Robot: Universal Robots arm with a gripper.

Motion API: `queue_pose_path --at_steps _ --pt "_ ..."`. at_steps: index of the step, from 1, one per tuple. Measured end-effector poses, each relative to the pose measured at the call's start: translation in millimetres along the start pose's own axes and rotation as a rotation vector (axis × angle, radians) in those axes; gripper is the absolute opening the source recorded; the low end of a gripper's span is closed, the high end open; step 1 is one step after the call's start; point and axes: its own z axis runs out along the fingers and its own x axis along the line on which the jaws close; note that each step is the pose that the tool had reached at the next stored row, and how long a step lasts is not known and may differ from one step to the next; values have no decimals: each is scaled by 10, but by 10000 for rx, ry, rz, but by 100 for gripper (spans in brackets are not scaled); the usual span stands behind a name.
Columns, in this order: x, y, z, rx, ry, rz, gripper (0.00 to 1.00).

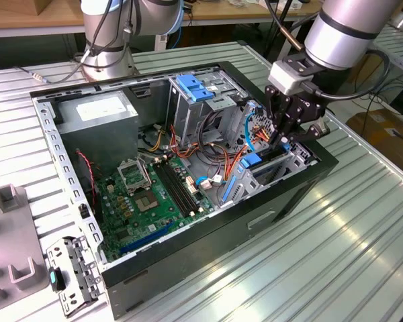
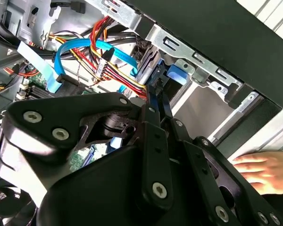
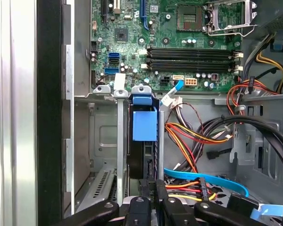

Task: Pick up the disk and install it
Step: 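Insert the first disk wire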

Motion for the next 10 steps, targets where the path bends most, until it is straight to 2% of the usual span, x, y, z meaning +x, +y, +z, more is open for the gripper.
queue_pose_path --at_steps 5,8,10 --pt "0 0 22 -33 -3 0 16" --pt "1 1 50 -86 -2 1 16" --pt "1 1 50 -89 -1 1 16"
